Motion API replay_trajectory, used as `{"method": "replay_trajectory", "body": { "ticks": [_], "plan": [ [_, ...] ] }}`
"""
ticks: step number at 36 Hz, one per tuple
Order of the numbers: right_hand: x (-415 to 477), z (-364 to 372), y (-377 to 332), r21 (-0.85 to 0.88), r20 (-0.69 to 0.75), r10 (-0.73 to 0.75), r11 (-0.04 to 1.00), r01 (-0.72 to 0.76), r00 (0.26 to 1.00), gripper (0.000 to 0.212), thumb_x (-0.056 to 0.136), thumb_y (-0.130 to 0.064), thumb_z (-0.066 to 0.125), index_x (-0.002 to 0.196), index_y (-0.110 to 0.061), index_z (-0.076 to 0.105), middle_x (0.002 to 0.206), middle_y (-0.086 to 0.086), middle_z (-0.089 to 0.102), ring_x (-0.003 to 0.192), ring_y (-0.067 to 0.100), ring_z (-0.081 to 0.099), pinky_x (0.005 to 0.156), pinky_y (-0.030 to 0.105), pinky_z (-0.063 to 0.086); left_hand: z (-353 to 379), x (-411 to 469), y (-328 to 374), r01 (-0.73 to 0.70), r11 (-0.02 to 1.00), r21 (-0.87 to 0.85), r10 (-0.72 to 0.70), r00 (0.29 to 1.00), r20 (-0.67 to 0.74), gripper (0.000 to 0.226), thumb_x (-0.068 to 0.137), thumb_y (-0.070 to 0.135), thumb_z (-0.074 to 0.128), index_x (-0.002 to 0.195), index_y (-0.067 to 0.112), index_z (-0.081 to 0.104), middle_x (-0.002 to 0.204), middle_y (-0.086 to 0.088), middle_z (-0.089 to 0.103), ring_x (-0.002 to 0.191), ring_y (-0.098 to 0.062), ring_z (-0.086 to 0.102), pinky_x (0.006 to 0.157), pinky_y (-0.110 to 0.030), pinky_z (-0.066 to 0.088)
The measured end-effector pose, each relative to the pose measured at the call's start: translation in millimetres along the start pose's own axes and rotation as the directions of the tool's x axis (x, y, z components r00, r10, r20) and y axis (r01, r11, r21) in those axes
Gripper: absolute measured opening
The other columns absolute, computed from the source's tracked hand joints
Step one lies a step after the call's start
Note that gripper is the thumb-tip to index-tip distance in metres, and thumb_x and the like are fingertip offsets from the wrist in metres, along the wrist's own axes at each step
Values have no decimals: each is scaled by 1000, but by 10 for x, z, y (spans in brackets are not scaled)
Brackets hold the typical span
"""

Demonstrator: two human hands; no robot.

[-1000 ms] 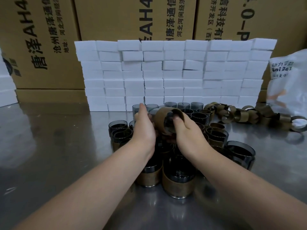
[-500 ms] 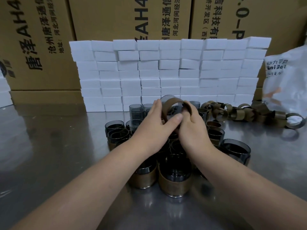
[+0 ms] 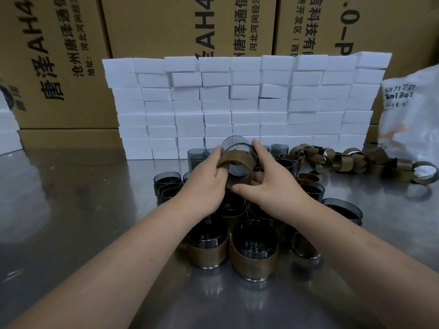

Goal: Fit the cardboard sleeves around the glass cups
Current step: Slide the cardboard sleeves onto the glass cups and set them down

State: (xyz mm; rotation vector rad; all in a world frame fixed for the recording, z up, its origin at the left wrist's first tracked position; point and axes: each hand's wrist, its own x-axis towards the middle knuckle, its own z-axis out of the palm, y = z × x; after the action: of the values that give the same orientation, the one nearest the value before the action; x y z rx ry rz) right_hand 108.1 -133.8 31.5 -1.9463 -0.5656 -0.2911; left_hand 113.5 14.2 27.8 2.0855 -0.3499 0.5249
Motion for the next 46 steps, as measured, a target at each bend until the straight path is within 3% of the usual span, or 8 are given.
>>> {"method": "replay_trajectory", "body": {
  "ticks": [4,11,17,22,28,34,38,46],
  "plan": [
    [15,11,53,21,-19,-6,1000,7,1000,104,71,-17,78,149,-26,10,88,-44,43,92,-9,59,82,10,46,11,-21,10,7,1000,-14,-7,1000,-15,40,98,16,34,137,18,41,90,25,44,72,29,42,63,10,27],
    [28,19,52,19,-29,-75,997,76,997,88,67,-21,81,136,-37,30,129,-9,48,102,3,60,84,11,45,14,-41,56,38,997,-62,-37,999,28,46,99,31,28,144,23,31,142,-1,43,131,-14,37,110,-36,30],
    [23,11,58,61,-5,-90,994,90,996,89,68,-21,81,136,-40,27,127,1,52,100,9,63,86,18,48,28,-68,99,41,995,-95,-42,999,-10,40,100,34,28,132,22,47,129,5,55,123,-12,45,104,-30,35],
    [10,9,68,82,-7,-63,995,64,998,96,71,-24,78,143,-41,17,111,-22,58,95,-4,63,85,15,46,35,-59,144,26,990,-139,-29,999,-20,23,100,33,27,100,39,50,91,26,53,92,3,51,77,-8,35],
    [-7,8,12,166,-31,-28,986,32,999,89,75,-20,75,146,-34,22,118,-19,56,102,3,62,98,31,47,4,-60,106,-32,991,-128,35,999,16,37,93,52,19,107,37,50,100,22,56,103,-2,51,86,-12,35],
    [-10,-8,-26,217,-77,1,976,15,997,80,76,-9,72,143,-27,33,92,-34,58,93,-3,64,84,11,48,-40,-47,33,-103,994,-30,103,995,-2,51,85,58,15,105,34,55,102,9,63,106,-14,56,93,-33,42],
    [-21,-23,-71,225,-100,11,974,12,995,78,75,-2,71,142,-25,36,89,-35,55,89,-2,65,73,4,46,-39,-68,48,-143,989,32,145,989,-44,48,88,58,14,102,32,52,93,20,56,94,-3,54,82,-14,39],
    [-18,-32,-117,236,-118,20,972,8,993,78,75,4,66,142,-23,37,104,-26,54,80,-7,63,77,7,48,-47,-81,113,-180,981,77,188,976,-113,82,79,59,15,135,7,44,135,-10,50,126,-21,44,104,-39,34]
  ]
}}
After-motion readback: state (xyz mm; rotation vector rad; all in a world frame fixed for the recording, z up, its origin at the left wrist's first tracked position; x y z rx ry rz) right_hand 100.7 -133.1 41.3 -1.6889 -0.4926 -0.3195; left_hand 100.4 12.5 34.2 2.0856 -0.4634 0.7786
